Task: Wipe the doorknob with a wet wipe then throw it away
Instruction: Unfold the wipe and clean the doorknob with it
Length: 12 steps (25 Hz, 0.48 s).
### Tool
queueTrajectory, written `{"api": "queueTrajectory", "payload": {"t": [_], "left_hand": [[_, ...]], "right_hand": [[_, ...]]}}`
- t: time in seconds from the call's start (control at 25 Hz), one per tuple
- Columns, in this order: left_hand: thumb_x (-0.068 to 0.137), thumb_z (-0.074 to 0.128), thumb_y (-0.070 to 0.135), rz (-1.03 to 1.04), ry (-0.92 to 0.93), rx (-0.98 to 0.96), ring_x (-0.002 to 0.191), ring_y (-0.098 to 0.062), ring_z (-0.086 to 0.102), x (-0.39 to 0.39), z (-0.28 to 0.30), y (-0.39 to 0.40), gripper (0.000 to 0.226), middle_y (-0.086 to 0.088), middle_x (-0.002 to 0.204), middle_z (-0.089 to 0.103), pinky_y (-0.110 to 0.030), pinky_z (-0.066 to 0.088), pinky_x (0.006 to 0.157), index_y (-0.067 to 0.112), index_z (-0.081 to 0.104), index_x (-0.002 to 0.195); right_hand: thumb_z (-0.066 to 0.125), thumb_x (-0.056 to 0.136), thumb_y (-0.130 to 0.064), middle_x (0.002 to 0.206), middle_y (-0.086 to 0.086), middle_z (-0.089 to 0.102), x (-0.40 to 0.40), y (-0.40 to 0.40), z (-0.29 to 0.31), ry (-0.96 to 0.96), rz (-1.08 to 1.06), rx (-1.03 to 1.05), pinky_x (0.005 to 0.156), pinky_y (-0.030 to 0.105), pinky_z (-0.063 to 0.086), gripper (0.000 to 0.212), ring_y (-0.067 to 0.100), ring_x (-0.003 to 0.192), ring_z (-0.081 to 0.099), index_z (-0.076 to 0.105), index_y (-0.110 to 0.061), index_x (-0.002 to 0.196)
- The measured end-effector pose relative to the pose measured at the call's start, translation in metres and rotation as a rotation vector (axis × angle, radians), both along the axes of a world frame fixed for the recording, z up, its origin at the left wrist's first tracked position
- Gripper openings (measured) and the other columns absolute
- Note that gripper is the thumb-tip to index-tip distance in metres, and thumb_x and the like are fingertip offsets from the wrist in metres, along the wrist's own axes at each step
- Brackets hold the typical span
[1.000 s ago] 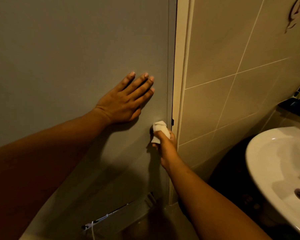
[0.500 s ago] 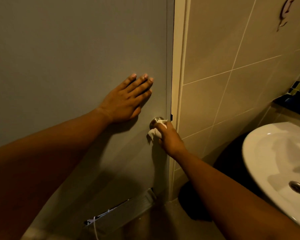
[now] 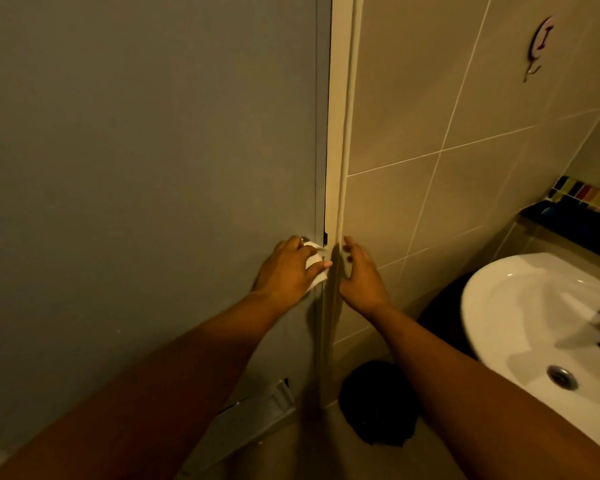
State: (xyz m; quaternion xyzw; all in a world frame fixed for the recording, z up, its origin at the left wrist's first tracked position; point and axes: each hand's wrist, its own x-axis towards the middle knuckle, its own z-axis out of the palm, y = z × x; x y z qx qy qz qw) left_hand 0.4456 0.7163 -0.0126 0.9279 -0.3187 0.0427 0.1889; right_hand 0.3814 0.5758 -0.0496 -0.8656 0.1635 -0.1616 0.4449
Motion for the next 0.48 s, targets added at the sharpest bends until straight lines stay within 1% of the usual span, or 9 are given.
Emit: {"api": "queueTrajectory", "payload": {"t": [0.08,0.12,0.2,0.24,0.28,0.32,0.36,0.44,0.48], "left_hand": [[0.092,0.05,0.052,0.137,0.01,-0.049,0.125,-0.025,0.046,-0.006,-0.007,-0.018,0.05,-0.004,0.137,0.047,-0.036,0.044,0.103,0.023,0.055,0.132],[0.091,0.053,0.051,0.206,-0.008,-0.035,0.126,-0.027,0.045,-0.008,-0.012,-0.026,0.051,-0.006,0.138,0.045,-0.037,0.045,0.103,0.022,0.053,0.133],[0.089,0.058,0.045,0.333,-0.02,-0.045,0.126,-0.031,0.043,-0.013,-0.022,-0.04,0.05,-0.01,0.14,0.041,-0.04,0.046,0.103,0.023,0.049,0.132],[0.088,0.061,0.042,0.396,0.0,-0.124,0.125,-0.031,0.044,-0.015,-0.025,-0.044,0.047,-0.011,0.138,0.041,-0.04,0.046,0.103,0.023,0.051,0.129],[0.085,0.065,0.038,0.468,0.062,-0.28,0.122,-0.03,0.047,-0.016,-0.027,-0.047,0.043,-0.011,0.136,0.041,-0.038,0.048,0.1,0.023,0.054,0.125],[0.083,0.071,0.033,0.546,0.181,-0.501,0.119,-0.029,0.049,-0.017,-0.028,-0.048,0.041,-0.01,0.134,0.041,-0.034,0.05,0.096,0.022,0.058,0.12],[0.08,0.074,0.027,0.619,0.345,-0.762,0.117,-0.029,0.051,-0.018,-0.029,-0.05,0.04,-0.01,0.134,0.042,-0.032,0.052,0.091,0.02,0.06,0.117],[0.083,0.072,0.019,0.731,0.667,-1.274,0.117,-0.032,0.055,-0.021,-0.03,-0.056,0.039,-0.011,0.136,0.049,-0.03,0.053,0.08,0.015,0.059,0.119],[0.086,0.068,0.017,0.76,0.799,-1.521,0.117,-0.033,0.057,-0.022,-0.029,-0.06,0.037,-0.012,0.136,0.052,-0.03,0.053,0.08,0.012,0.058,0.122]], "right_hand": [[0.067,0.081,-0.006,0.158,0.007,0.025,0.007,-0.02,0.013,-0.021,-0.067,-0.352,0.111,0.053,0.036,0.087,0.03,0.144,0.025,0.021,-0.025,0.152],[0.063,0.082,-0.007,0.162,0.007,0.016,0.012,-0.028,0.025,-0.038,-0.066,-0.522,0.116,0.054,0.028,0.085,0.031,0.148,0.016,0.019,-0.025,0.153],[0.059,0.086,-0.017,0.165,0.008,0.005,0.027,-0.043,0.054,-0.116,-0.015,-0.797,0.121,0.052,0.011,0.081,0.031,0.151,0.003,0.016,-0.026,0.154],[0.058,0.086,-0.022,0.165,0.008,0.004,0.036,-0.048,0.069,-0.152,0.027,-0.915,0.121,0.05,0.006,0.08,0.032,0.151,0.001,0.016,-0.026,0.154],[0.058,0.087,-0.028,0.165,0.009,0.004,0.044,-0.054,0.082,-0.182,0.07,-1.032,0.12,0.05,0.004,0.08,0.033,0.15,-0.001,0.014,-0.027,0.154],[0.058,0.088,-0.033,0.164,0.009,0.003,0.052,-0.058,0.092,-0.2,0.102,-1.142,0.119,0.051,0.003,0.081,0.034,0.15,-0.004,0.012,-0.028,0.154],[0.057,0.088,-0.038,0.165,0.01,0.003,0.058,-0.062,0.099,-0.209,0.113,-1.228,0.119,0.052,0.004,0.082,0.034,0.149,-0.007,0.01,-0.029,0.154],[0.056,0.088,-0.046,0.165,0.01,0.002,0.066,-0.068,0.102,-0.218,0.1,-1.311,0.119,0.056,0.007,0.084,0.035,0.147,-0.009,0.007,-0.031,0.154],[0.056,0.089,-0.048,0.165,0.01,0.002,0.069,-0.069,0.1,-0.223,0.093,-1.317,0.119,0.058,0.009,0.084,0.036,0.147,-0.009,0.005,-0.032,0.154]]}}
